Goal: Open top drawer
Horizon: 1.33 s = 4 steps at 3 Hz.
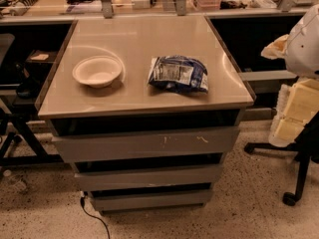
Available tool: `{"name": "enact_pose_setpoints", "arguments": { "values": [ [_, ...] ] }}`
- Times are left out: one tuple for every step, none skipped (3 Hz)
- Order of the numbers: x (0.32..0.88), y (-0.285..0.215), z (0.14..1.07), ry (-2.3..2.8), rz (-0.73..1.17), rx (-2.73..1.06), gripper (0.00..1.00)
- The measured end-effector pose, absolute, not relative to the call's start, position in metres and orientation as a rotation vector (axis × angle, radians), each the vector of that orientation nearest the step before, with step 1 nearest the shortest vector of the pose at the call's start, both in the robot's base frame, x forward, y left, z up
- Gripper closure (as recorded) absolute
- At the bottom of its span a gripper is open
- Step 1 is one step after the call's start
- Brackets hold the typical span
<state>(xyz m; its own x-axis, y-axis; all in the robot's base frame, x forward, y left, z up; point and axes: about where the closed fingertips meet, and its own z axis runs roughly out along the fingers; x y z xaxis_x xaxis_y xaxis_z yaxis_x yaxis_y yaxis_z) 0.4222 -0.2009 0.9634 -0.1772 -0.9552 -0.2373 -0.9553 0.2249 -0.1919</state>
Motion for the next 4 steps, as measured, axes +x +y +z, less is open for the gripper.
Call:
{"name": "enact_pose_setpoints", "arguments": {
  "values": [
    [0.404, -0.184, 0.932, 2.211, 0.134, -1.795, 0.0],
    [0.387, -0.164, 0.882, 2.259, 0.185, -1.828, 0.0],
    [0.375, -0.147, 0.831, 2.291, 0.225, -1.866, 0.0],
    [0.375, -0.147, 0.83, 2.291, 0.224, -1.866, 0.0]
  ]
}}
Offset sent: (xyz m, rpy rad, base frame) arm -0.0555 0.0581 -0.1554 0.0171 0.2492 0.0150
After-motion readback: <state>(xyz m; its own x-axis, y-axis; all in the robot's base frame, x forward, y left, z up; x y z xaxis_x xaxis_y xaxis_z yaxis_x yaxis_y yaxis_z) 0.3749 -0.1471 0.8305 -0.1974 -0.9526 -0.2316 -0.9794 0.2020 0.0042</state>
